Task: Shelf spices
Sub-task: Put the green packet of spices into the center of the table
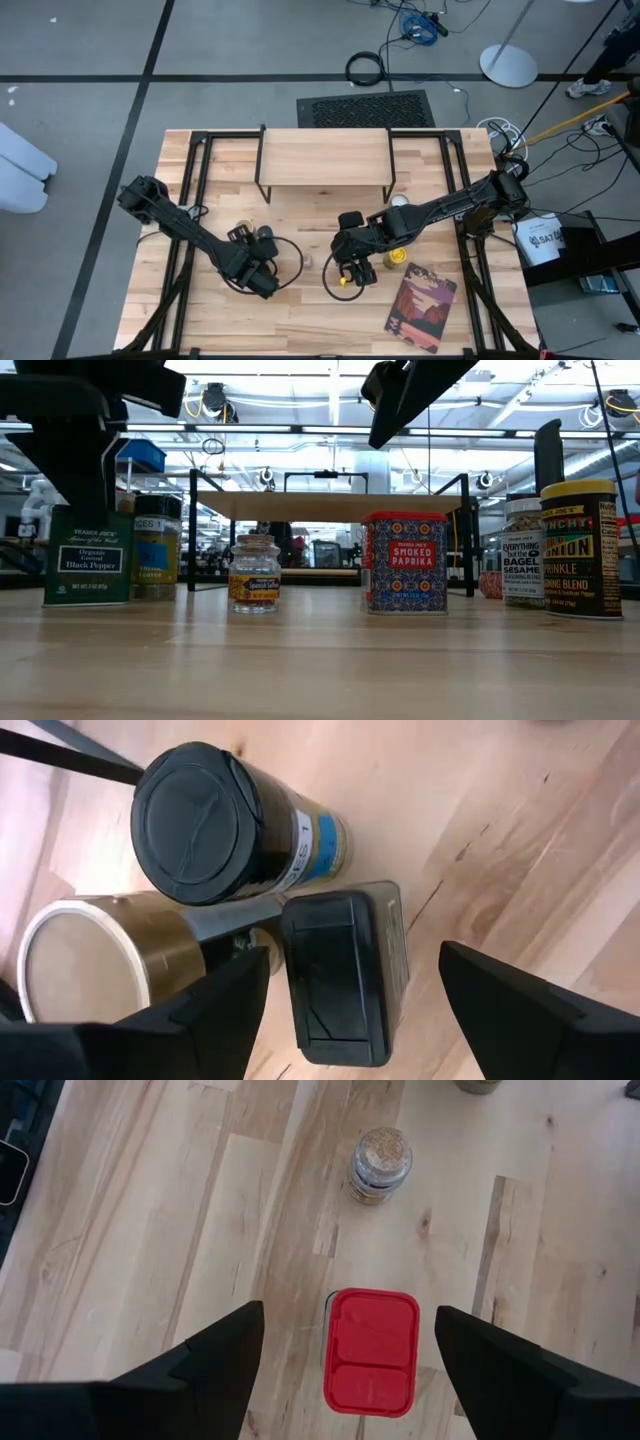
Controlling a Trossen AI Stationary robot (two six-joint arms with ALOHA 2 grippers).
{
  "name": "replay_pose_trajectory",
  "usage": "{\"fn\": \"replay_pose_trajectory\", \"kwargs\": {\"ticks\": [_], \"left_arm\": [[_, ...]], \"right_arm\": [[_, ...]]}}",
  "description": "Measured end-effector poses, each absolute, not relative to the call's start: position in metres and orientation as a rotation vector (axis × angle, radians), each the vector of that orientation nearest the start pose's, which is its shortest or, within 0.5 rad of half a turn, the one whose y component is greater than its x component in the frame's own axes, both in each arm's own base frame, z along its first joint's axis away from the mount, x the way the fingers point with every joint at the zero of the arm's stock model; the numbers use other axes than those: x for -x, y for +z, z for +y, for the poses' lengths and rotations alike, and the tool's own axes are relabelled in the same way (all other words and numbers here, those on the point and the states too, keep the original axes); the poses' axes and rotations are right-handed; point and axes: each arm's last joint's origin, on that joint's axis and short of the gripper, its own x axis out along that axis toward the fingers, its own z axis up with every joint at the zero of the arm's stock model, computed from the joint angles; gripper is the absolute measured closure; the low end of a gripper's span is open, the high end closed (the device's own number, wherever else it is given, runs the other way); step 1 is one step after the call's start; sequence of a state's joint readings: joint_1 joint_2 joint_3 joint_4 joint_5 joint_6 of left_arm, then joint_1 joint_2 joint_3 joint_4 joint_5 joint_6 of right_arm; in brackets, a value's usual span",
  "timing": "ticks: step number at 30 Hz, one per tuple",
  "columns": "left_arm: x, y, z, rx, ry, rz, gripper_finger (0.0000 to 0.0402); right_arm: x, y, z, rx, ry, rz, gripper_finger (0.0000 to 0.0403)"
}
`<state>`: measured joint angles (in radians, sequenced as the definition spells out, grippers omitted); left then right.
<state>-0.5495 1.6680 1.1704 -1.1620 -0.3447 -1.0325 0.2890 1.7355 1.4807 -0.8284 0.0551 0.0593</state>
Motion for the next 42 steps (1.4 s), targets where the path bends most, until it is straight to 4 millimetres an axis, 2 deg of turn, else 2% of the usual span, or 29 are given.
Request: {"fn": "replay_pose_trajectory", "kwargs": {"ticks": [8, 18, 33, 37, 42], "left_arm": [[-0.239, 0.191, -0.131, 0.142, 0.643, 1.365, 0.0100], [-0.239, 0.187, -0.131, 0.152, 0.625, 1.367, 0.0104], [-0.239, 0.187, -0.133, 0.155, 0.588, 1.392, 0.0227], [-0.240, 0.187, -0.133, 0.169, 0.569, 1.401, 0.0244], [-0.240, 0.188, -0.134, 0.172, 0.545, 1.426, 0.0246]], "right_arm": [[-0.346, 0.275, 0.101, 0.132, 0.182, 1.075, 0.0119], [-0.346, 0.275, 0.102, 0.141, 0.189, 1.075, 0.0119], [-0.346, 0.275, 0.101, 0.141, 0.189, 1.076, 0.0119], [-0.346, 0.275, 0.101, 0.142, 0.189, 1.078, 0.0119], [-0.345, 0.274, 0.101, 0.143, 0.189, 1.084, 0.0120]]}}
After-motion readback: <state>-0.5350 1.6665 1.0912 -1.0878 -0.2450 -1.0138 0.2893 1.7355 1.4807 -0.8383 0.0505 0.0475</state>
